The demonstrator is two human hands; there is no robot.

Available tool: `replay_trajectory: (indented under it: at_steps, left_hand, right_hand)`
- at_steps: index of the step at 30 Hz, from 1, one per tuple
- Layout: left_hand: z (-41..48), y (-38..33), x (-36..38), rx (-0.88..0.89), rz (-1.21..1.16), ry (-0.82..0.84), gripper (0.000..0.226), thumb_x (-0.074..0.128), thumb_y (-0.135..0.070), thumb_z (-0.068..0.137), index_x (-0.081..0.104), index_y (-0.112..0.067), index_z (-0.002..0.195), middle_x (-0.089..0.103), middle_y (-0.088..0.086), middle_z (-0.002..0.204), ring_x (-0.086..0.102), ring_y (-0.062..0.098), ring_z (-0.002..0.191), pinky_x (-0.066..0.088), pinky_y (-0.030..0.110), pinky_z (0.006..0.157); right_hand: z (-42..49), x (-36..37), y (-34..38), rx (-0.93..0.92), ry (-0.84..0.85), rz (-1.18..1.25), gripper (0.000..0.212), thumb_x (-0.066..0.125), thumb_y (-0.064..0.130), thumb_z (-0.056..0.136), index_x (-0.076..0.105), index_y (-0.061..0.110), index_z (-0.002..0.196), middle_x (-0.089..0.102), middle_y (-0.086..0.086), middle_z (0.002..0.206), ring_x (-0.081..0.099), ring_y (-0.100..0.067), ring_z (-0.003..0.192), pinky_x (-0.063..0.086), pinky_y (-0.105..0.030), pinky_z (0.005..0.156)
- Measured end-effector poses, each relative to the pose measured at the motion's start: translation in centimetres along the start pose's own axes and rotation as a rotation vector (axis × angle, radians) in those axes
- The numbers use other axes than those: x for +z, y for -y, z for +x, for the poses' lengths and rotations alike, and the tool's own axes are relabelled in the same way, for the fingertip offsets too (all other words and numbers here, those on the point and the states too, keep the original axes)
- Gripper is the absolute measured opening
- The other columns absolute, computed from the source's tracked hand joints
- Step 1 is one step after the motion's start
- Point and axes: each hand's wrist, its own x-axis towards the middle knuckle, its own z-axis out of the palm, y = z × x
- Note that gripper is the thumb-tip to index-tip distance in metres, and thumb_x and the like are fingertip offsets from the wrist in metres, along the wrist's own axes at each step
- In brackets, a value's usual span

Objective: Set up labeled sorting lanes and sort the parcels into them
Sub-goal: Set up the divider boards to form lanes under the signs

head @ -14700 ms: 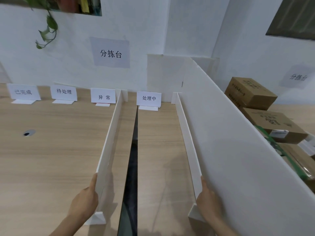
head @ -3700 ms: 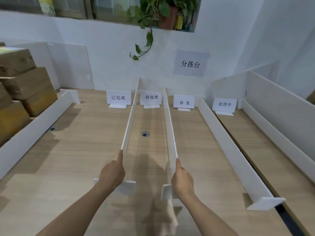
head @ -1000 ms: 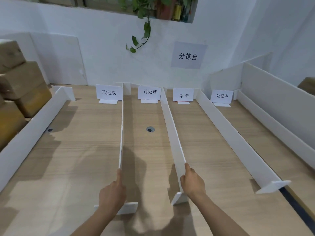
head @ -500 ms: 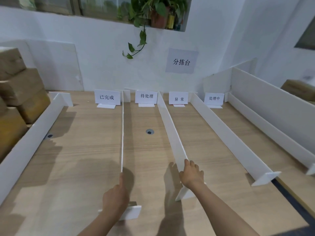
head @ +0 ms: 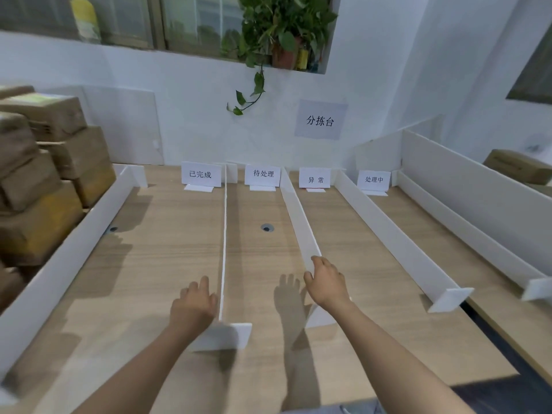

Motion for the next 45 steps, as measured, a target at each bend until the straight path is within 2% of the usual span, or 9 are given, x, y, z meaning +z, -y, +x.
replay_trajectory:
  at_steps: [3,4,11,17,22,28,34,42,45]
  left_hand:
    - [-1.8,0.8,-3.5,-0.093,-0.059,0.033,0.042,0.036,-0.030,0.096,0.039,-0.012,0.133,0.054,0.015,0.120,0.052,0.034,0.111,0.047,0.041,0.087]
    - [-2.2,1.2,-4.1,-0.101,-0.075,0.009,0.043,0.037,-0.030,0.097,0.038,-0.012,0.136,0.051,0.014,0.127,0.047,0.033,0.117,0.043,0.041,0.092]
    - [-6.3,5.4,-8.4,-0.108,-0.134,-0.053,0.048,0.037,-0.029,0.099,0.035,-0.007,0.141,0.045,0.017,0.138,0.039,0.034,0.127,0.037,0.042,0.103]
    - [-9.5,9.2,-11.5,-0.134,-0.163,-0.113,0.049,0.036,-0.030,0.100,0.033,-0.007,0.144,0.042,0.015,0.143,0.038,0.032,0.131,0.032,0.039,0.107]
    - [-11.4,13.2,-13.1,-0.186,-0.171,-0.150,0.038,0.036,-0.030,0.100,0.045,-0.006,0.129,0.051,0.018,0.128,0.047,0.035,0.116,0.041,0.042,0.094]
    - [-13.1,18.8,-14.1,-0.230,-0.150,-0.154,0.041,0.034,-0.028,0.101,0.040,-0.006,0.136,0.045,0.015,0.135,0.043,0.034,0.122,0.038,0.041,0.098]
    - [-13.8,25.7,-13.9,-0.259,-0.173,-0.049,0.045,0.033,-0.030,0.100,0.033,-0.010,0.141,0.044,0.013,0.136,0.045,0.031,0.121,0.042,0.043,0.096]
    - [-12.6,32.9,-10.0,-0.232,-0.184,0.180,0.050,0.031,-0.026,0.101,0.025,-0.007,0.147,0.036,0.015,0.145,0.040,0.032,0.129,0.034,0.039,0.105]
    - [-11.6,34.2,-9.3,-0.220,-0.194,0.193,0.049,0.030,-0.029,0.099,0.035,-0.007,0.142,0.045,0.018,0.140,0.050,0.028,0.109,0.043,0.035,0.093]
  right_hand:
    - [-2.1,-1.1,1.3,-0.009,-0.044,0.065,0.042,0.038,0.025,0.098,0.041,0.009,0.137,0.046,-0.008,0.139,0.042,-0.027,0.129,0.036,-0.041,0.103]
    - [-2.8,-1.4,1.8,-0.013,-0.057,0.086,0.042,0.038,0.025,0.098,0.042,0.009,0.137,0.046,-0.009,0.139,0.041,-0.028,0.129,0.035,-0.042,0.104]
    - [-7.0,-2.4,5.6,-0.094,-0.157,0.280,0.044,0.039,0.021,0.098,0.043,0.009,0.140,0.047,-0.010,0.142,0.043,-0.028,0.130,0.036,-0.038,0.104]
    - [-9.3,-2.8,10.3,-0.202,-0.180,0.383,0.043,0.040,0.021,0.098,0.045,0.009,0.139,0.048,-0.009,0.142,0.043,-0.027,0.130,0.035,-0.032,0.100]
    - [-10.6,-1.6,14.9,-0.278,-0.176,0.399,0.036,0.042,0.020,0.098,0.052,0.006,0.130,0.055,-0.014,0.131,0.049,-0.030,0.122,0.039,-0.033,0.093]
    - [-10.9,0.9,20.8,-0.305,-0.109,0.398,0.042,0.041,0.020,0.097,0.048,0.009,0.136,0.049,-0.010,0.140,0.045,-0.027,0.129,0.037,-0.033,0.099]
    - [-11.6,4.9,27.7,-0.294,-0.030,0.396,0.043,0.041,0.020,0.096,0.045,0.011,0.139,0.047,-0.011,0.141,0.044,-0.028,0.129,0.037,-0.034,0.100]
    - [-12.4,10.5,33.6,-0.241,0.038,0.315,0.043,0.040,0.024,0.099,0.042,0.012,0.141,0.045,-0.009,0.143,0.043,-0.027,0.130,0.035,-0.034,0.103]
    - [-12.2,11.8,34.6,-0.186,0.035,0.306,0.044,0.040,0.023,0.099,0.042,0.011,0.141,0.046,-0.010,0.143,0.044,-0.026,0.130,0.036,-0.033,0.103]
